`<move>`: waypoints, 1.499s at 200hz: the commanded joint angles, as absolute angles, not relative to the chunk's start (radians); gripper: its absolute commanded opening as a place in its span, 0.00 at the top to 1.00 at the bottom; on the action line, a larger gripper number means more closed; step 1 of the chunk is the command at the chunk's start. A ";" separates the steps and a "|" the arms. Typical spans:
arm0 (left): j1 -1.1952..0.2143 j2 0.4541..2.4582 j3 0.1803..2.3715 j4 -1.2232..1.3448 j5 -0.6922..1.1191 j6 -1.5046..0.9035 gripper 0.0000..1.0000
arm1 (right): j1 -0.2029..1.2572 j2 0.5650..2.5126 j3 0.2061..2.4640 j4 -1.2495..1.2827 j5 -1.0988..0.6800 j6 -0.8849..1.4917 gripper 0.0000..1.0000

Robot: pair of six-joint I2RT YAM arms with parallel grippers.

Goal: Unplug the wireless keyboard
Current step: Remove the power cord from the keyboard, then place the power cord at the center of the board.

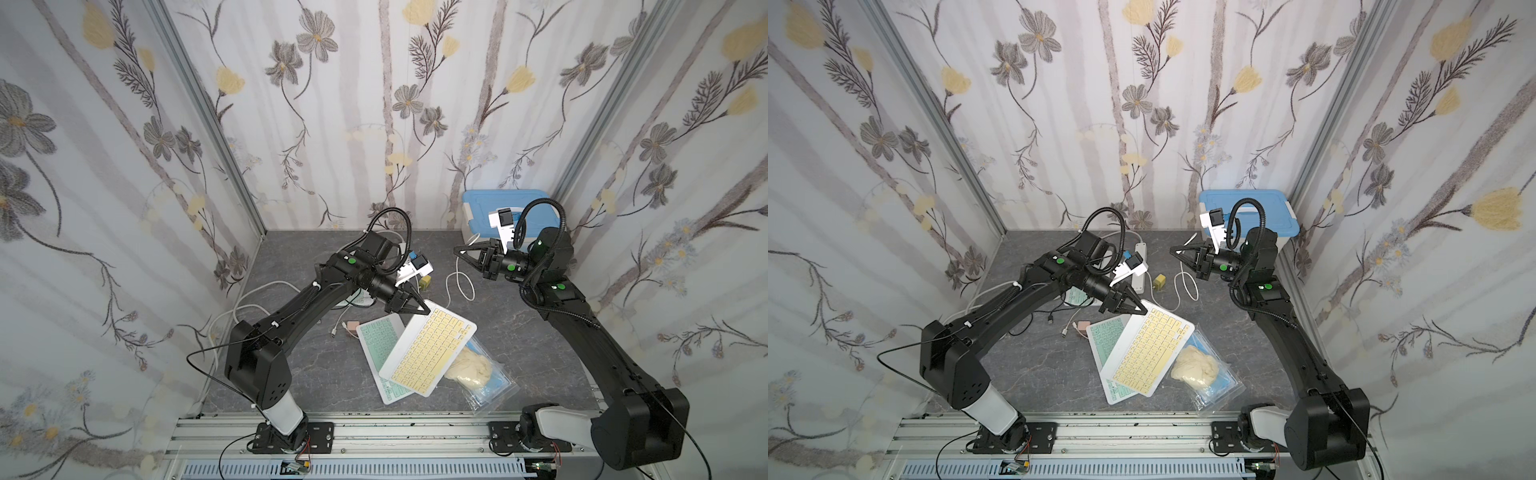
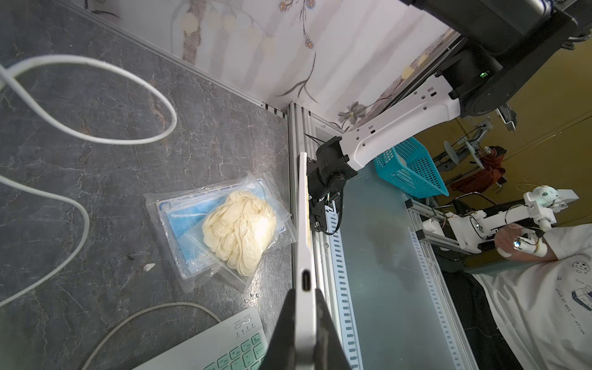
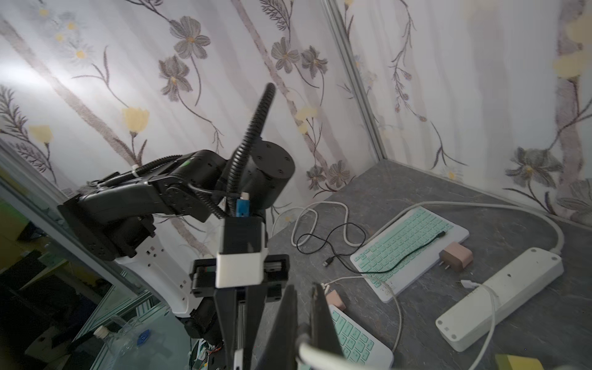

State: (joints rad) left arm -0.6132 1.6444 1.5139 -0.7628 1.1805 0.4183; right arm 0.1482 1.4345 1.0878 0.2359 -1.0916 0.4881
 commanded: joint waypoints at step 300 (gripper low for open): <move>-0.395 1.283 1.149 -0.206 0.507 -0.276 1.00 | 0.116 1.997 1.317 -0.184 -0.432 0.338 0.38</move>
State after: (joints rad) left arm -0.3981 1.2568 1.1530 -0.3431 0.5011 -0.1959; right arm 0.1184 2.0586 1.3571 -0.2672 -0.3664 0.3397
